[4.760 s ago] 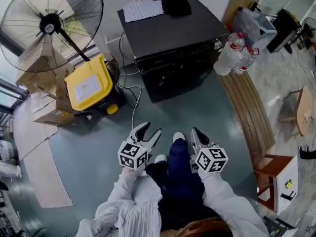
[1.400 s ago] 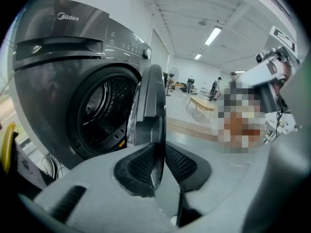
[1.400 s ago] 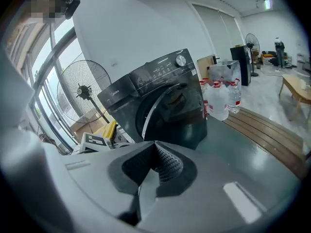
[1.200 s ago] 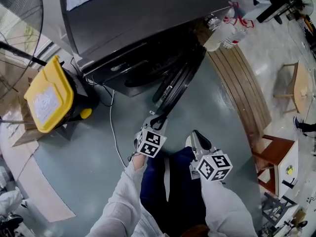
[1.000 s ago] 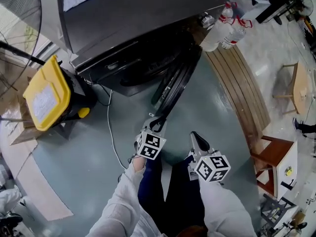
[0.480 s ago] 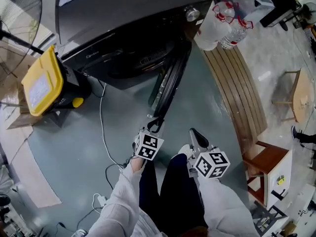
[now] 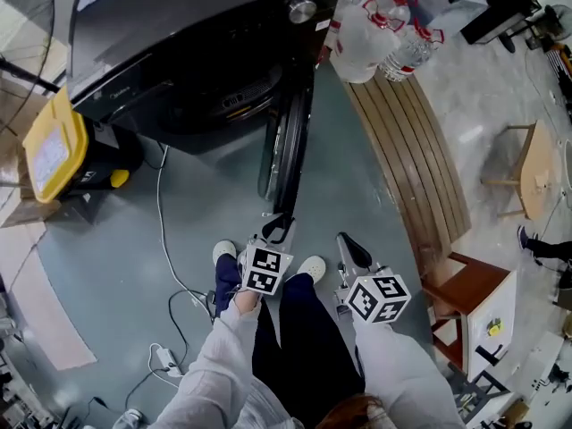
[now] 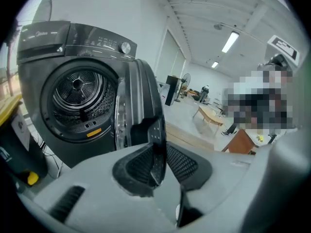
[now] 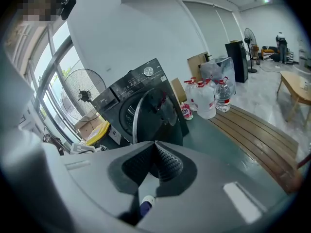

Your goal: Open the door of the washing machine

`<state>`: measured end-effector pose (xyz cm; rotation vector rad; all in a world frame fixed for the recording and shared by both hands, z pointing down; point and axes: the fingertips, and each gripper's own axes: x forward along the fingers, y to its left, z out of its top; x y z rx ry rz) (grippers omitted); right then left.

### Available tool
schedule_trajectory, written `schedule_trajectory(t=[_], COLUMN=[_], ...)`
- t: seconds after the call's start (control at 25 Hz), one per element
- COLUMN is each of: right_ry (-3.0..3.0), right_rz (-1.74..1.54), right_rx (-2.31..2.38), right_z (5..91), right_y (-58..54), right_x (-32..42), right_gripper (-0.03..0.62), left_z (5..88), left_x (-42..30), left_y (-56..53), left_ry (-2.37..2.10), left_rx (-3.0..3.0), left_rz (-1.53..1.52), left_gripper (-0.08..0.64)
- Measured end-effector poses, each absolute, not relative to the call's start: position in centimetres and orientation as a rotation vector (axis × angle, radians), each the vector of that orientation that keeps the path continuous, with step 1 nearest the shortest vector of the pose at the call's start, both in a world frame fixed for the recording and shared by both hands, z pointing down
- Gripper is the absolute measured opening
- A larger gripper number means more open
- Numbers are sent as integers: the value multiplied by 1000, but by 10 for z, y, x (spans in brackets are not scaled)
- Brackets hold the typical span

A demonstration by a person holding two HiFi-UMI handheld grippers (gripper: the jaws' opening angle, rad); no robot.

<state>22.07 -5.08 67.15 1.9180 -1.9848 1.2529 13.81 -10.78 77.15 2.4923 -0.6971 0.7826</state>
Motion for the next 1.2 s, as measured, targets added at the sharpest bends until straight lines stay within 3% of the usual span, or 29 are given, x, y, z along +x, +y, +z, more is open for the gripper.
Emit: schedule_trajectory(t=[0.6,1.2], right_ry=[-1870,-1774], right_rz=[1288,1386], right_rx=[2082,2194], right_z=[685,701], right_y=[18,54], right_x=[347,399], right_gripper=[12,12], left_z=[776,775], left_x=[295,391], left_y=[-64,-64], left_ry=[-745,-666], left_rx=[2432,2469], left_rz=[631,668], left_gripper=[104,105])
